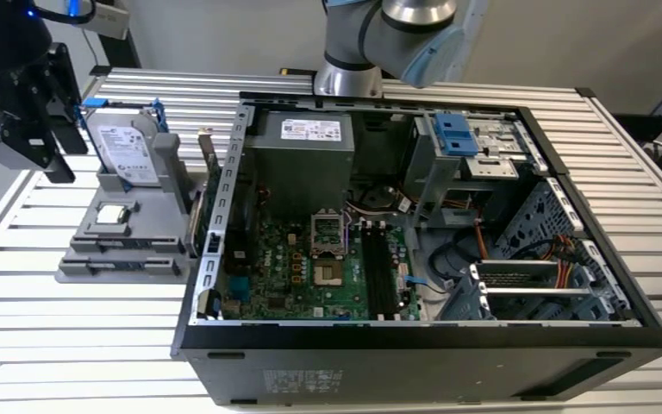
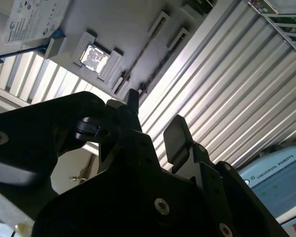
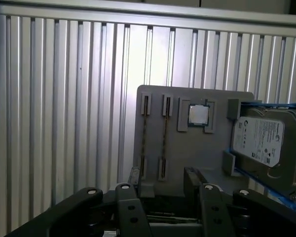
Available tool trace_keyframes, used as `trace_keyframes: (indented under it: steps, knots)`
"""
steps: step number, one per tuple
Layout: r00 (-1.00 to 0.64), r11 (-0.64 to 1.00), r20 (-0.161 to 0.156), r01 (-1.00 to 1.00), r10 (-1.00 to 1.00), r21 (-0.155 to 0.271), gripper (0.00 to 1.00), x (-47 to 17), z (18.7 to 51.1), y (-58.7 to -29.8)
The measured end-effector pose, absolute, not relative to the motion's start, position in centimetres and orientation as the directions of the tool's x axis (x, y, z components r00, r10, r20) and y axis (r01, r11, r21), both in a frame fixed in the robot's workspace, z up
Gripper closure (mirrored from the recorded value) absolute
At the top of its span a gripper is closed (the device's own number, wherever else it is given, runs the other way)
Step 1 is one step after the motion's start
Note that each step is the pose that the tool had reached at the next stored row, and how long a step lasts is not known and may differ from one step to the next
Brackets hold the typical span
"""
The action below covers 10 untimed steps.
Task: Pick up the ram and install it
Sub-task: 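Pick up the ram and move it above insertion slot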
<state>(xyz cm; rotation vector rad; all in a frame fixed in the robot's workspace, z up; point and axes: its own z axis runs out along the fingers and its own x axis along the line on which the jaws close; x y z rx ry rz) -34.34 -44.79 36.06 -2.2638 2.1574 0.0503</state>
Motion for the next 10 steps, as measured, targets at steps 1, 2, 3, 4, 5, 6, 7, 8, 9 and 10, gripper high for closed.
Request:
trace_keyframes:
  steps: [1, 2, 3, 4, 5, 6, 7, 8, 9, 10]
  knots:
    - [0.048, -0.048, -0.033, -0.999, -0.998, 0.012, 0.0, -34.3, 35.9, -44.8]
    - [0.048, -0.048, -0.033, -0.999, -0.998, 0.012, 0.0, -34.3, 35.8, -44.8]
    - [0.048, -0.048, -0.033, -0.999, -0.998, 0.012, 0.0, -34.3, 35.7, -44.8]
    - [0.048, -0.048, -0.033, -0.999, -0.998, 0.012, 0.0, -34.3, 35.6, -44.8]
    - [0.048, -0.048, -0.033, -0.999, -0.998, 0.012, 0.0, -34.3, 35.4, -44.8]
    - [0.048, -0.048, -0.033, -0.999, -0.998, 0.012, 0.0, -34.3, 35.3, -44.8]
    - [0.048, -0.048, -0.033, -0.999, -0.998, 0.012, 0.0, -34.3, 35.2, -44.8]
    - [0.048, -0.048, -0.033, -0.999, -0.998, 0.012, 0.0, -34.3, 35.1, -44.8]
    - [0.048, -0.048, -0.033, -0.999, -0.998, 0.012, 0.0, -34.3, 35.0, -44.8]
    - [0.048, -0.048, -0.033, -0.999, -0.998, 0.012, 0.0, -34.3, 34.9, -44.8]
